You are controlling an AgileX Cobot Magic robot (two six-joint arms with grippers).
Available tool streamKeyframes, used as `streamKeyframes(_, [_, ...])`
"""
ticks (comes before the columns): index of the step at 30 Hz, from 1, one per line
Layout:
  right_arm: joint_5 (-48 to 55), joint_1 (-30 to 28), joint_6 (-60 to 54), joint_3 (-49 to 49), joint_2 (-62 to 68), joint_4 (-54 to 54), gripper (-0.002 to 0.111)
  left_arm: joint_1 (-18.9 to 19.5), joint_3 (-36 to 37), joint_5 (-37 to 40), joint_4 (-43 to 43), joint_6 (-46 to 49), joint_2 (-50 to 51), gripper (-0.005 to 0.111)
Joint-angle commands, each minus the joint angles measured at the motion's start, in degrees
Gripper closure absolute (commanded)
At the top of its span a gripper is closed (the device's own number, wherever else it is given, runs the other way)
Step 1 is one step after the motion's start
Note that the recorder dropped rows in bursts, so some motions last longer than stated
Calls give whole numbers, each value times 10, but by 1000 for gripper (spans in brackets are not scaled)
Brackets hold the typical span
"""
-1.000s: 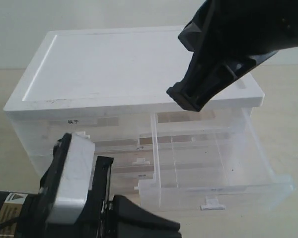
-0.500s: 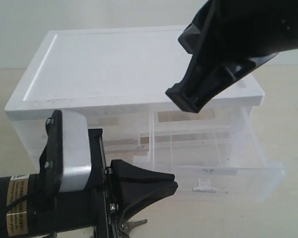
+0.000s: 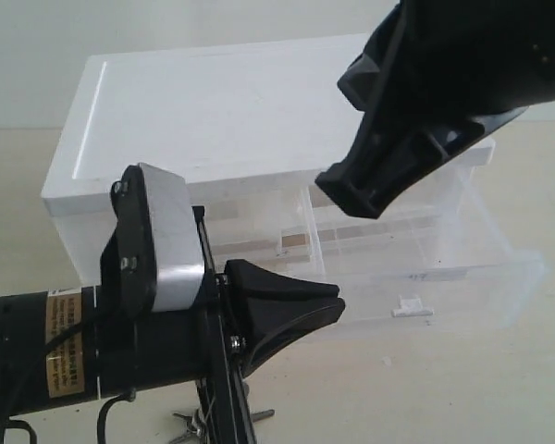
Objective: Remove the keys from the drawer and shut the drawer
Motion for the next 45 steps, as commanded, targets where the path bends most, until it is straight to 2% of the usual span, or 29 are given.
streamKeyframes(1, [50,-1,-41,1,-41,29,108,0,30,-4,9,-12,-46,102])
streamKeyframes(3, [89,-1,-118,1,-56,82,108,0,52,-4,12,-10,-91,102])
streamKeyframes(6, [189,-1,-165,1,-54,121,108,1,84,8,8,-9,-168,102])
streamKeyframes(10, [189,-1,-293,24,-57,224,108,1,104,89,2,-8,-287,102])
streamKeyframes(14, [189,-1,-293,89,-53,158,107,1,119,149,-14,-7,-366,102])
streamKeyframes(15, [189,-1,-302,127,-53,139,98,1,128,151,-14,-7,-390,102])
streamKeyframes(16, [189,-1,-302,141,-53,131,94,1,131,152,-14,-7,-401,102])
streamKeyframes(17, [156,-1,-296,170,-53,106,77,1,133,158,-16,-7,-415,102])
streamKeyframes(19, [104,-1,-244,200,-53,27,64,1,135,159,-23,-7,-420,102])
streamKeyframes(21, [105,-1,-211,209,-53,-43,68,1,135,159,-23,-6,-419,102])
streamKeyframes(23, [108,-1,-201,209,-53,-53,76,1,135,159,-23,-6,-415,102])
streamKeyframes(26, [82,-1,-199,209,-53,-50,98,1,135,159,-23,-3,-414,102])
streamKeyframes(30, [77,-1,-125,209,-53,-135,109,1,135,159,-23,-3,-414,102])
streamKeyframes(32, [76,-1,-54,209,-53,-190,108,1,135,159,-23,-3,-414,102])
streamKeyframes(45, [-58,-1,-42,251,-55,-128,108,1,136,161,-23,-3,-414,102])
